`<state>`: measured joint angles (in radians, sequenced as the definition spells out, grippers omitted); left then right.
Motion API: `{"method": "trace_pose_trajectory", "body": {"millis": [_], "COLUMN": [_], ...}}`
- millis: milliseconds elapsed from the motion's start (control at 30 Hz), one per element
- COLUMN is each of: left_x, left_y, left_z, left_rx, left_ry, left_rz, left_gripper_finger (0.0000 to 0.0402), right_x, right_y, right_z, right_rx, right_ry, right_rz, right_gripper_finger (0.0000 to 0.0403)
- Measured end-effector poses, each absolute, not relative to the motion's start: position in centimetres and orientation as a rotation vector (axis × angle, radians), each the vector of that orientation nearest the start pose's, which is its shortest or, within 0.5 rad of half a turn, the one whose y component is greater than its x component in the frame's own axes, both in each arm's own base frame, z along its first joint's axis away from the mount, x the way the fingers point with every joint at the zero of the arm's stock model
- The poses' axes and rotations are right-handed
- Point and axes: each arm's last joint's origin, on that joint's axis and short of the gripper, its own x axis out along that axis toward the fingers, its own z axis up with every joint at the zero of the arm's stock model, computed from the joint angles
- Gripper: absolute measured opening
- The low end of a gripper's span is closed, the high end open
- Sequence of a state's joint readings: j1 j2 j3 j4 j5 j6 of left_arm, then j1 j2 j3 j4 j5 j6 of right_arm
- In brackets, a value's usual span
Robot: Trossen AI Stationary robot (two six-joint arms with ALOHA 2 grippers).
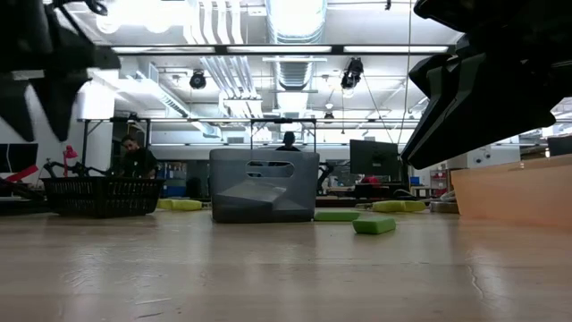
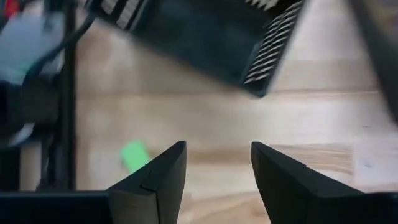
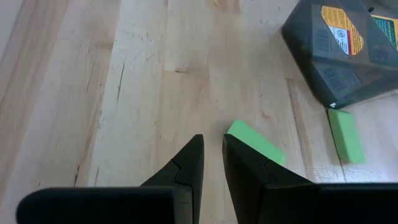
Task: Pick & Place School Supplies
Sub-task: Put the light green eraser into the black bin
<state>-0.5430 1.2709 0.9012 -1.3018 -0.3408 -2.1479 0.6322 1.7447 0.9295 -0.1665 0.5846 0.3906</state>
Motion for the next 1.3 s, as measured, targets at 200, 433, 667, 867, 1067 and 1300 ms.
{"method": "trace_pose_trajectory", "body": {"millis": [200, 433, 667, 867, 1067, 1300], "left_x": [15.2, 14.7, 14.4, 13.8, 13.4, 13.5], "left_y": [-8.7, -8.7, -8.6, -8.5, -8.2, -8.0], "left_z": [21.5, 20.1, 18.2, 16.7, 16.3, 16.3], "left_rx": [-1.236, -1.382, -1.499, -1.564, -1.543, -1.51], "left_ry": [0.935, 0.866, 0.801, 0.805, 0.768, 0.714], "left_rz": [1.525, 1.694, 1.768, 1.864, 1.881, 1.843], "left_gripper_finger": [0.0186, 0.0186, 0.0185, 0.0185, 0.0185, 0.0185], "right_x": [27.4, 27.4, 27.4, 27.4, 27.4, 27.4], "right_y": [18.1, 18.1, 18.1, 18.1, 18.1, 18.1], "right_z": [15.0, 15.0, 15.0, 15.0, 15.0, 15.0], "right_rx": [-0.191, -0.192, -0.192, -0.192, -0.192, -0.192], "right_ry": [0.789, 0.789, 0.789, 0.789, 0.789, 0.789], "right_rz": [-0.112, -0.112, -0.112, -0.112, -0.112, -0.112], "right_gripper_finger": [0.0057, 0.0057, 0.0057, 0.0057, 0.0057, 0.0057]}}
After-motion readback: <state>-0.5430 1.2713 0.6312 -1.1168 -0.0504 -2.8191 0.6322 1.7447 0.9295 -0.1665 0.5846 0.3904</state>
